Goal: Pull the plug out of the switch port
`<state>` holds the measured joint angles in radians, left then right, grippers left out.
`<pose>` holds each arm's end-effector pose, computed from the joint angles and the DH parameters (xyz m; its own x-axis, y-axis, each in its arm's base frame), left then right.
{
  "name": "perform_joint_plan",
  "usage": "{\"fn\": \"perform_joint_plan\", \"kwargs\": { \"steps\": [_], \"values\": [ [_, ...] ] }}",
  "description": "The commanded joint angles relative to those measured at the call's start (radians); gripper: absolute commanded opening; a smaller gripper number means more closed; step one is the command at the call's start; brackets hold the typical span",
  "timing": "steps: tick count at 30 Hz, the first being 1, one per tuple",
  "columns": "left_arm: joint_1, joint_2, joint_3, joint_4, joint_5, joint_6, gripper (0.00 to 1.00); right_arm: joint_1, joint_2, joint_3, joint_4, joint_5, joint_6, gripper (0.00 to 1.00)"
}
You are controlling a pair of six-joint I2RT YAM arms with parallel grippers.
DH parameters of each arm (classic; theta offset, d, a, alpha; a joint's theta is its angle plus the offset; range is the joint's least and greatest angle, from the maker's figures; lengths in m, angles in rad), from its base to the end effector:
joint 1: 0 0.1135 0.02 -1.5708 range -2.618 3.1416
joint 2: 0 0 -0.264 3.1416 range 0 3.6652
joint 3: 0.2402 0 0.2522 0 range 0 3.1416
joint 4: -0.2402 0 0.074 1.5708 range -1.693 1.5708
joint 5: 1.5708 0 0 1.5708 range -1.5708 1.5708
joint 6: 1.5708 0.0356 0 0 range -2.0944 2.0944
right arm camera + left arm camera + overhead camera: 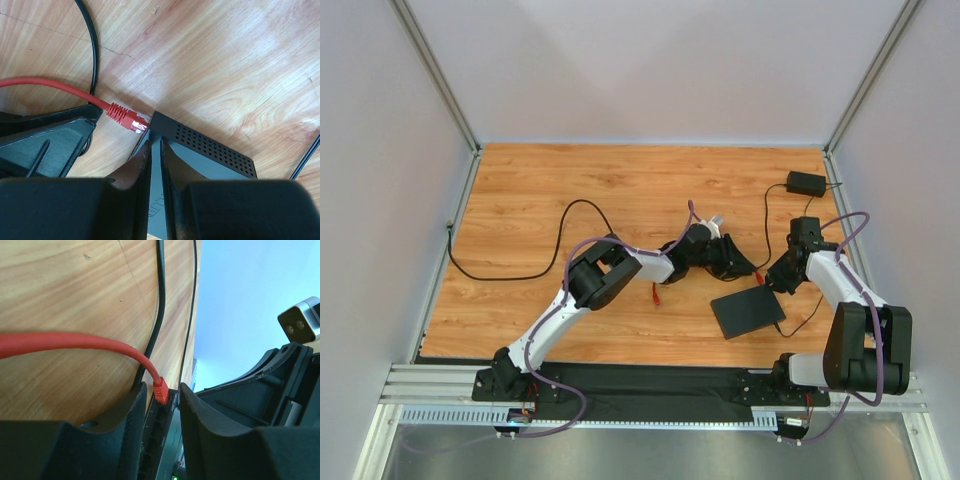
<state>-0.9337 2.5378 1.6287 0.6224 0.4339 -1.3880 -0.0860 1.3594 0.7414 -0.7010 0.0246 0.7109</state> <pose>0.3075 -0.4407 0.0769 -0.9837 -0.1707 -0.0575 0.0108 0.2627 -0.9648 0.2254 -0.0203 0.1725 -0.6711 0.7126 -0.2043 0.6993 0.7001 0.1445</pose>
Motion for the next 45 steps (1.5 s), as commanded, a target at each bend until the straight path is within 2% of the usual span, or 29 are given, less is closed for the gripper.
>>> {"fn": "perform_joint_plan", "kwargs": {
  "steps": [1,14,20,27,33,38,45],
  "values": [
    [-0.013,0.018,0.039,-0.074,-0.026,0.04,0.37,0.005,0.075,-0.108,-0.055,0.09,-0.007,0.15],
    [-0.043,-0.001,0.042,-0.133,0.002,0.081,0.33,0.003,0.083,-0.102,-0.046,0.089,-0.014,0.14],
    [-0.056,0.009,0.079,-0.171,0.009,0.098,0.37,0.005,0.078,-0.102,-0.048,0.087,-0.013,0.14],
    [-0.065,0.059,0.132,-0.184,0.045,0.08,0.32,0.005,0.081,-0.099,-0.046,0.087,-0.01,0.14],
    [-0.07,0.07,0.152,-0.196,0.04,0.084,0.36,0.005,0.078,-0.094,-0.051,0.095,-0.014,0.14],
    [-0.07,0.093,0.18,-0.216,0.051,0.061,0.24,0.005,0.076,-0.094,-0.055,0.106,-0.016,0.14],
    [-0.065,0.101,0.178,-0.217,0.045,0.052,0.13,0.005,0.075,-0.096,-0.058,0.113,-0.018,0.14]
  ]
}}
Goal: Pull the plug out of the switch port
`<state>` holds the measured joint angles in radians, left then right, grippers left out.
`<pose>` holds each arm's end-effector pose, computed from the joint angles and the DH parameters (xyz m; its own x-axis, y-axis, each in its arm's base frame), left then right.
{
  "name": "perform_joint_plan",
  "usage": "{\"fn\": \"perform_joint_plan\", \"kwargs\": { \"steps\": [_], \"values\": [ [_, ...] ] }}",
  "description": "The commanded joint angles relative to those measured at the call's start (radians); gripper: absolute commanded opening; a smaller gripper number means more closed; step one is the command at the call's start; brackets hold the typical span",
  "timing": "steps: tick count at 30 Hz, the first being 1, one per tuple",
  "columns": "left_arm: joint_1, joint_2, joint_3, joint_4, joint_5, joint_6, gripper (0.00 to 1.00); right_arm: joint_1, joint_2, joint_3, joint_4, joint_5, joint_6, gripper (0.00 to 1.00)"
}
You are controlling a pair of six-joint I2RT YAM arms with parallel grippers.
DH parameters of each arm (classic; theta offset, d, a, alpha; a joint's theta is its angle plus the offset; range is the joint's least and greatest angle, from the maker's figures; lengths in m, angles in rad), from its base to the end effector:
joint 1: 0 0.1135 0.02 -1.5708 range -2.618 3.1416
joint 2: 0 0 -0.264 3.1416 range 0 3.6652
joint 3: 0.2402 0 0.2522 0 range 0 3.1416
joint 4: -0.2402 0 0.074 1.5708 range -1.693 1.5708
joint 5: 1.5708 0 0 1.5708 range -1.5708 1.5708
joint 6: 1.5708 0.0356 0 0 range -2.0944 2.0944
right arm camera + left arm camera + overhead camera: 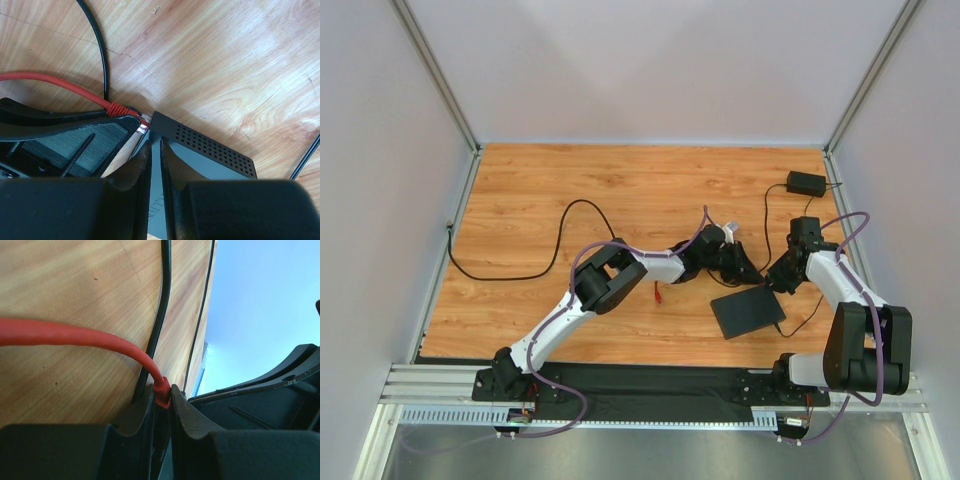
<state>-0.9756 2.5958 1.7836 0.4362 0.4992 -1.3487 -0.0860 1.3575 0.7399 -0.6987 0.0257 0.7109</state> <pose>0.2974 -0.4696 0.0754 -0.9980 -0.0535 -0.0334 0.0143 0.3238 -0.9460 0.2252 -0.0203 0.1725 -0.6704 0.7125 -0.2070 0.6991 0.7001 0.1454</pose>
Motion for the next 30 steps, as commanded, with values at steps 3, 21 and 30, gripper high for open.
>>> {"fn": "perform_joint_plan", "kwargs": {
  "steps": [3,21,30],
  "values": [
    [-0.02,0.038,0.022,-0.025,-0.037,0.026,0.02,0.005,0.083,-0.096,-0.061,0.112,-0.011,0.14],
    [0.002,-0.022,-0.059,0.208,-0.166,0.171,0.0,0.005,0.111,-0.097,-0.076,0.114,0.004,0.13],
    [0.035,-0.011,-0.062,0.213,-0.148,0.098,0.0,0.005,0.111,-0.099,-0.079,0.114,0.009,0.12]
  ]
}}
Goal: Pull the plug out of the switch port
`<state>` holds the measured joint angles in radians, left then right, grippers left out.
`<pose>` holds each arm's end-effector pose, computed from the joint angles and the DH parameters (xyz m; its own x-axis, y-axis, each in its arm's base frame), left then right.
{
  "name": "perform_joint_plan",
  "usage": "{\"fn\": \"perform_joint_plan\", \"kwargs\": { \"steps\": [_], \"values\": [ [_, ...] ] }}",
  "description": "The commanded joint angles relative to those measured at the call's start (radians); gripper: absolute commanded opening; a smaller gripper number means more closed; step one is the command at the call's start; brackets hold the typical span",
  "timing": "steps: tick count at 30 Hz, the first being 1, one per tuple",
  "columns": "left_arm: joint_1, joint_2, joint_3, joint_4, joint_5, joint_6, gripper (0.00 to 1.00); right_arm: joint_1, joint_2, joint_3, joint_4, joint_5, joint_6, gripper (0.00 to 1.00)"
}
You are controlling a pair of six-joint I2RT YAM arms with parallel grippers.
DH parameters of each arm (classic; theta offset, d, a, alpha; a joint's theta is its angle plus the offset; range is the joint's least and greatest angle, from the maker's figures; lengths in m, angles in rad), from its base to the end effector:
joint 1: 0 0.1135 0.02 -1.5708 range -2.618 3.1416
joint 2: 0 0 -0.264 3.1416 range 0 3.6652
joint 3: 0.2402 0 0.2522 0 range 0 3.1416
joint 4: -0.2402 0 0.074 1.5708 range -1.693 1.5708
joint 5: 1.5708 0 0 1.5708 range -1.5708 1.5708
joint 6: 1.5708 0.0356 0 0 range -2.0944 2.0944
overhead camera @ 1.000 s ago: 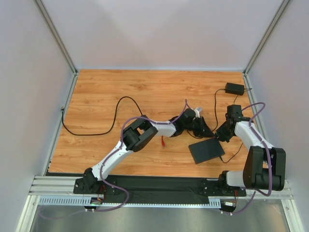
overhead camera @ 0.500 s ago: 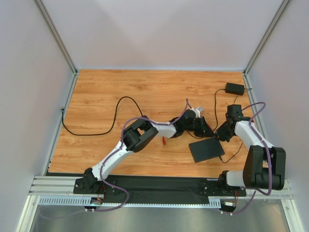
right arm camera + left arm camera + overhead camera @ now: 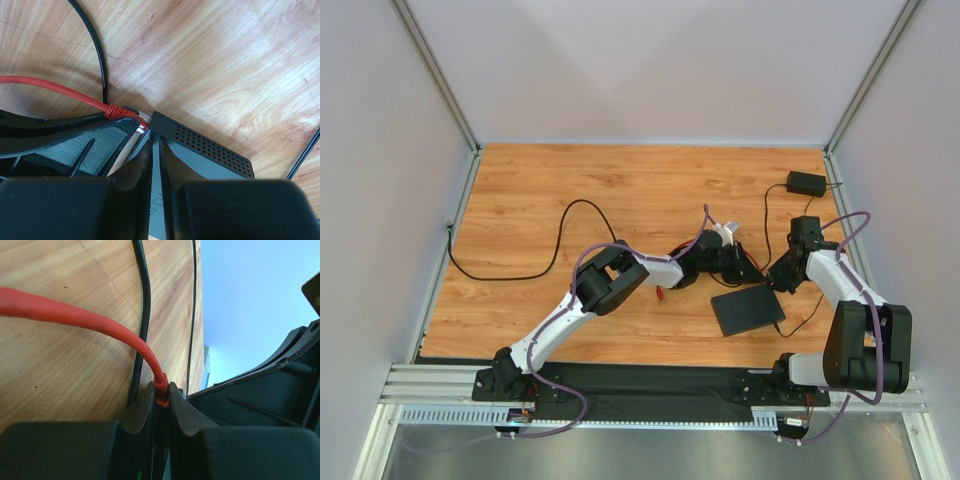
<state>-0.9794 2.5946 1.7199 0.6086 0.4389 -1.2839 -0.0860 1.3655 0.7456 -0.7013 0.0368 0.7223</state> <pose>0.2947 -0.4659 0.0734 -0.9815 -0.0958 -0.1658 0.1367 0.2559 -0.9570 0.2265 -0.0208 0.1723 -0.6616 0.7202 -0.2089 0.7095 0.6914 0.1366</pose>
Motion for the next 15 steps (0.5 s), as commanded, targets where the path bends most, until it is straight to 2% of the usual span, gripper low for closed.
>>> {"fn": "perform_joint_plan", "kwargs": {
  "steps": [1,6,10,15],
  "values": [
    [0.041,-0.022,0.001,0.008,-0.097,0.038,0.0,0.006,0.101,-0.104,-0.078,0.103,-0.001,0.12],
    [0.044,-0.039,0.006,-0.139,-0.117,0.002,0.0,0.015,0.101,-0.101,-0.079,0.114,-0.001,0.11],
    [0.054,-0.015,-0.029,0.035,-0.094,-0.115,0.0,0.017,0.104,-0.1,-0.078,0.11,-0.004,0.11],
    [0.065,-0.03,-0.083,0.04,-0.12,-0.132,0.0,0.017,0.099,-0.101,-0.075,0.11,-0.006,0.11]
  ]
}}
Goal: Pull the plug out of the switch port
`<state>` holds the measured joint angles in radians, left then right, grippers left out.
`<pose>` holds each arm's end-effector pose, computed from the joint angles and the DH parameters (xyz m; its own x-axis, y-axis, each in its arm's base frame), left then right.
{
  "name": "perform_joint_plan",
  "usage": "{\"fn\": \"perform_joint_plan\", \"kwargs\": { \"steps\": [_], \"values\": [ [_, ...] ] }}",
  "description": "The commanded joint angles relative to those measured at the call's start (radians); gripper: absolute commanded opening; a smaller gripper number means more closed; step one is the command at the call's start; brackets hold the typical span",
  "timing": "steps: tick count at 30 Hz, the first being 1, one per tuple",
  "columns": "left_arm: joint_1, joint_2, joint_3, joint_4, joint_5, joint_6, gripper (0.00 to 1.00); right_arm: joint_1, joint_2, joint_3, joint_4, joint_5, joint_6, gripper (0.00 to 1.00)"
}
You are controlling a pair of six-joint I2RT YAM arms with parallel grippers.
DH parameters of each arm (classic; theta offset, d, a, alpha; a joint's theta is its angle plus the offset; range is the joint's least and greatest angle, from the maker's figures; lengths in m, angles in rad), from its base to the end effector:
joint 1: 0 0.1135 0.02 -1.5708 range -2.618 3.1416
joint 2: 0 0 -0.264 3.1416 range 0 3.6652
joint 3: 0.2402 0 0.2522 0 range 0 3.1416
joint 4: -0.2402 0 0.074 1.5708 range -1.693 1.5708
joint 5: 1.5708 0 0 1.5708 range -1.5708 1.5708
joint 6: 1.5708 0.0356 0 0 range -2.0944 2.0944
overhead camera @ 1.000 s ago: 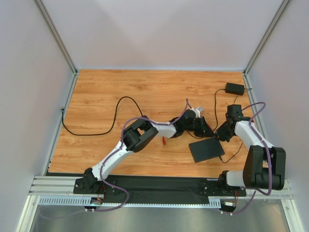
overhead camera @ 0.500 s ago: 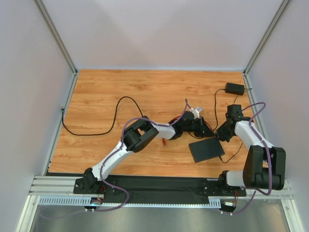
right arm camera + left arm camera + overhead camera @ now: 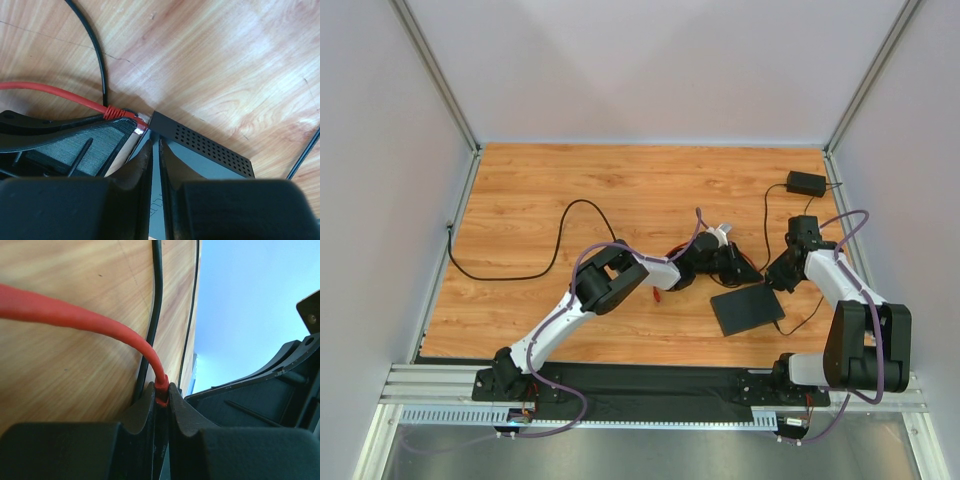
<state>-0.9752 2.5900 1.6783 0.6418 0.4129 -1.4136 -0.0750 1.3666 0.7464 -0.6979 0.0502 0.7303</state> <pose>0.2939 -0.4592 0.0665 -0.9866 -0.1568 -0.0452 0.0049 0.2483 -0.9687 0.2273 -0.0189 0.1724 -0.6610 0.7178 -0.2187 0.7092 0.6928 0.1306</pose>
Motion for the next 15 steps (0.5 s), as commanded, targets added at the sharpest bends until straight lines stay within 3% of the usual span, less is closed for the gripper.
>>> {"fn": "perform_joint_plan", "kwargs": {
  "steps": [1,12,15],
  "values": [
    [0.061,-0.036,-0.052,0.009,-0.105,0.002,0.0,0.006,0.1,-0.102,-0.078,0.097,-0.014,0.11],
    [0.056,-0.05,-0.014,-0.062,-0.121,0.091,0.0,0.006,0.094,-0.11,-0.081,0.088,-0.008,0.11],
    [0.055,-0.08,-0.028,-0.073,-0.164,0.181,0.0,0.006,0.089,-0.117,-0.081,0.079,-0.003,0.11]
  ]
}}
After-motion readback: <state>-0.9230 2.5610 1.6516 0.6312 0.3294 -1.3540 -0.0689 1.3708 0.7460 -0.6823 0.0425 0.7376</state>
